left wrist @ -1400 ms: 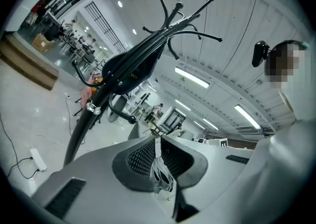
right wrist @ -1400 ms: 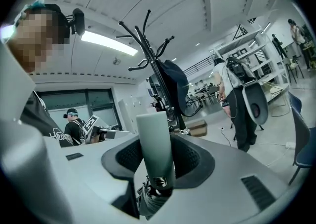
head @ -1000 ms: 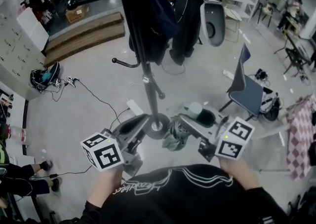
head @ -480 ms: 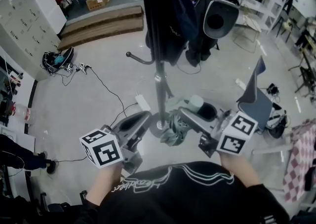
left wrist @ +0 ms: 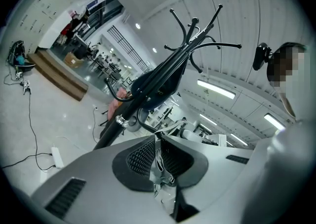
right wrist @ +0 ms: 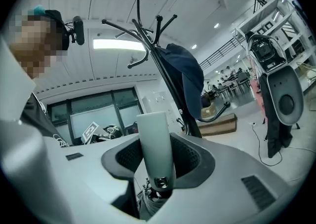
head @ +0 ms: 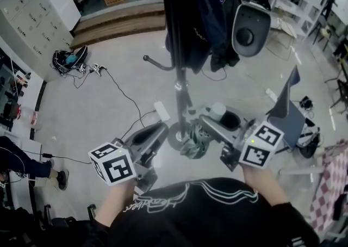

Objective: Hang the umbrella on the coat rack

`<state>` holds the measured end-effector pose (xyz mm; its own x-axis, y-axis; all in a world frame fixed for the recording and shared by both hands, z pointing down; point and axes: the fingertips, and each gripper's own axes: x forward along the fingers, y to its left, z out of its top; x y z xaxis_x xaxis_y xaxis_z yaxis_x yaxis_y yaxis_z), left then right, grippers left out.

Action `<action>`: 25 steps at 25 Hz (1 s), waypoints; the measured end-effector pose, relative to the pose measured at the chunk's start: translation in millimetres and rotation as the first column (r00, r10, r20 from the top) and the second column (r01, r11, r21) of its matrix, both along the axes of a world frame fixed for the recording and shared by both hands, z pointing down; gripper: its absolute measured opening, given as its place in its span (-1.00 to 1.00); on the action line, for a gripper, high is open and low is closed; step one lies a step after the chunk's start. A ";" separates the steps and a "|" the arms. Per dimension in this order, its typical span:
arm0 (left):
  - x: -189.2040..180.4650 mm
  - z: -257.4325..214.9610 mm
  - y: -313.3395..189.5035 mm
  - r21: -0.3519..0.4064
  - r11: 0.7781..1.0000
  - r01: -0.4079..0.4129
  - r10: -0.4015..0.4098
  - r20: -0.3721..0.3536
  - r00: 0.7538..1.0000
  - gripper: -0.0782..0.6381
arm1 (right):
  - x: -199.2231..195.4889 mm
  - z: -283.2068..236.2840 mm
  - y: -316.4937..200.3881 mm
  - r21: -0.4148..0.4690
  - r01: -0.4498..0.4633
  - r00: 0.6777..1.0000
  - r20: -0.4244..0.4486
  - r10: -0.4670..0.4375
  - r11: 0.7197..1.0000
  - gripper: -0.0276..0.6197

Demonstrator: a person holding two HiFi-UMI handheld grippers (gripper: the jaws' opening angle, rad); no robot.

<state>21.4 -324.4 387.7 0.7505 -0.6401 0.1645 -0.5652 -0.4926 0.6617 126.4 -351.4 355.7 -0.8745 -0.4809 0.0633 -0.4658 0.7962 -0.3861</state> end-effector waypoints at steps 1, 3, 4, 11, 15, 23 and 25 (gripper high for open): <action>0.1 1.5 -1.0 -0.003 1.000 0.002 -0.002 0.000 1.000 -0.69 | 1.1 2.7 -1.8 -0.005 -0.002 1.000 -0.001 0.002 1.000 -0.41; 0.8 4.7 -3.7 -0.010 1.000 0.005 -0.005 0.001 1.000 -0.69 | 3.3 8.0 -6.1 -0.014 -0.006 1.000 -0.002 0.006 1.000 -0.41; 1.5 6.3 -5.3 -0.013 1.000 0.006 -0.006 0.001 1.000 -0.69 | 4.3 10.6 -8.2 -0.020 -0.008 1.000 -0.004 0.008 1.000 -0.41; 5.1 14.7 -12.2 -0.036 0.999 0.001 -0.001 0.001 1.000 -0.69 | 9.3 27.3 -18.1 -0.055 -0.023 1.000 -0.018 0.022 0.998 -0.40; 10.5 19.4 -14.8 -0.046 0.999 -0.002 0.002 0.001 1.000 -0.69 | 14.1 36.8 -23.1 -0.070 -0.032 0.999 -0.020 0.030 0.997 -0.40; 17.3 28.5 -17.7 -0.059 0.998 0.006 -0.006 0.000 1.000 -0.69 | 20.1 68.6 -33.4 -0.099 -0.033 0.998 -0.062 0.026 0.995 -0.39; 18.1 29.7 -18.1 -0.058 0.998 0.009 -0.009 0.000 1.000 -0.69 | 20.4 79.9 -36.3 -0.111 -0.034 0.996 -0.081 0.025 0.993 -0.38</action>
